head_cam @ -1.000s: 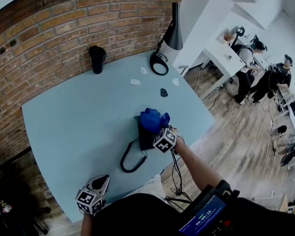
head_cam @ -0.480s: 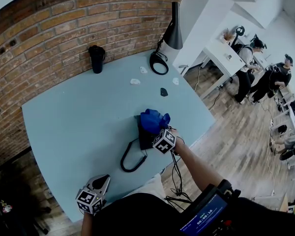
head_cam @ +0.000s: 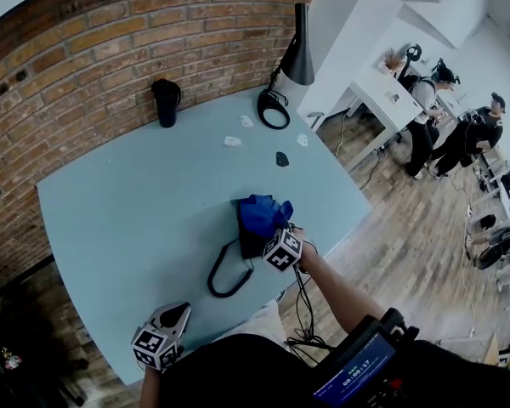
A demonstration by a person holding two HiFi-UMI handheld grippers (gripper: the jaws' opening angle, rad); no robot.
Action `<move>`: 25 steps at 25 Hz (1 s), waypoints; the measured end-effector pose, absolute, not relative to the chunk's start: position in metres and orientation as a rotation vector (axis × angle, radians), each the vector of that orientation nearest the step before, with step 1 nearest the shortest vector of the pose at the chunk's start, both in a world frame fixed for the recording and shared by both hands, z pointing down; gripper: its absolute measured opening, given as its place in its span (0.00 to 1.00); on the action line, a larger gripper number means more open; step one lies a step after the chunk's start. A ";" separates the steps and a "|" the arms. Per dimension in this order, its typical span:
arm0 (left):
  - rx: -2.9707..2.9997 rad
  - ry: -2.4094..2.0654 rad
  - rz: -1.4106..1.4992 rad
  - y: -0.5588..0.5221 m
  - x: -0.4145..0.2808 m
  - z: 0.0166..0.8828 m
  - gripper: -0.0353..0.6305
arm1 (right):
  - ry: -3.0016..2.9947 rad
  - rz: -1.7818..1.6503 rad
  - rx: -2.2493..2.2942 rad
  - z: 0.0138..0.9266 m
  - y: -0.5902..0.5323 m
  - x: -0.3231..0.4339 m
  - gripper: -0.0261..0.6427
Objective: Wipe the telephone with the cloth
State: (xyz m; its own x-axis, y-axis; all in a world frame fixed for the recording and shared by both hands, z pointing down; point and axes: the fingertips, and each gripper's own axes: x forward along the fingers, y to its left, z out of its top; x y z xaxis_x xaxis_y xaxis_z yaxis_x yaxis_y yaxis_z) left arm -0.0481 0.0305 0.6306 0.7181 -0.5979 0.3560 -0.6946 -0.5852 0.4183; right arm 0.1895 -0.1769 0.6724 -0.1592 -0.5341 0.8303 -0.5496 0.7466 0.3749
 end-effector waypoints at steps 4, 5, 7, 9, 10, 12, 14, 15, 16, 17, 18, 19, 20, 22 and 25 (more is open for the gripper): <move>2.383 -0.978 0.240 0.031 -0.047 0.631 0.08 | -1.809 0.019 0.844 0.674 -0.174 0.190 0.26; 2.383 -0.979 0.239 0.031 -0.047 0.631 0.08 | -1.810 0.020 0.843 0.675 -0.173 0.190 0.26; 2.382 -0.981 0.238 0.031 -0.047 0.631 0.08 | -1.812 0.026 0.841 0.676 -0.171 0.189 0.26; 2.381 -0.983 0.237 0.030 -0.048 0.631 0.08 | -1.817 0.032 0.840 0.678 -0.168 0.189 0.26; 2.380 -0.984 0.236 0.030 -0.048 0.631 0.08 | -1.820 0.034 0.838 0.679 -0.166 0.188 0.26; 2.378 -0.985 0.234 0.029 -0.048 0.632 0.08 | -1.822 0.036 0.835 0.680 -0.164 0.189 0.26; 2.378 -0.983 0.234 0.029 -0.047 0.632 0.08 | -1.823 0.039 0.830 0.681 -0.162 0.189 0.26; 2.379 -0.982 0.234 0.030 -0.046 0.632 0.08 | -1.823 0.040 0.828 0.681 -0.161 0.190 0.26; 2.380 -0.979 0.234 0.030 -0.045 0.632 0.08 | -1.822 0.040 0.827 0.681 -0.160 0.191 0.26; 2.381 -0.977 0.234 0.030 -0.044 0.632 0.08 | -1.821 0.040 0.826 0.681 -0.159 0.192 0.26; 2.380 -0.976 0.234 0.030 -0.043 0.631 0.08 | -1.819 0.039 0.826 0.681 -0.158 0.192 0.26; 2.379 -0.976 0.234 0.030 -0.044 0.631 0.08 | -1.818 0.038 0.824 0.681 -0.158 0.192 0.26; 2.377 -0.977 0.234 0.030 -0.045 0.630 0.08 | -1.817 0.039 0.822 0.681 -0.157 0.191 0.26; 2.373 -0.980 0.233 0.030 -0.047 0.630 0.08 | -1.817 0.041 0.819 0.682 -0.156 0.189 0.26; 2.373 -0.982 0.231 0.030 -0.048 0.630 0.08 | -1.818 0.046 0.816 0.684 -0.153 0.188 0.26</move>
State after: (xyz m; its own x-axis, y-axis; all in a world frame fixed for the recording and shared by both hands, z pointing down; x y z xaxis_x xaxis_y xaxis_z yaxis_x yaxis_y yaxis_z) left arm -0.0484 0.0295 0.6299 0.7177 -0.5988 0.3554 -0.6945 -0.5780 0.4285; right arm 0.1876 -0.1532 0.6835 -0.1737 -0.5050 0.8455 -0.5474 0.7632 0.3434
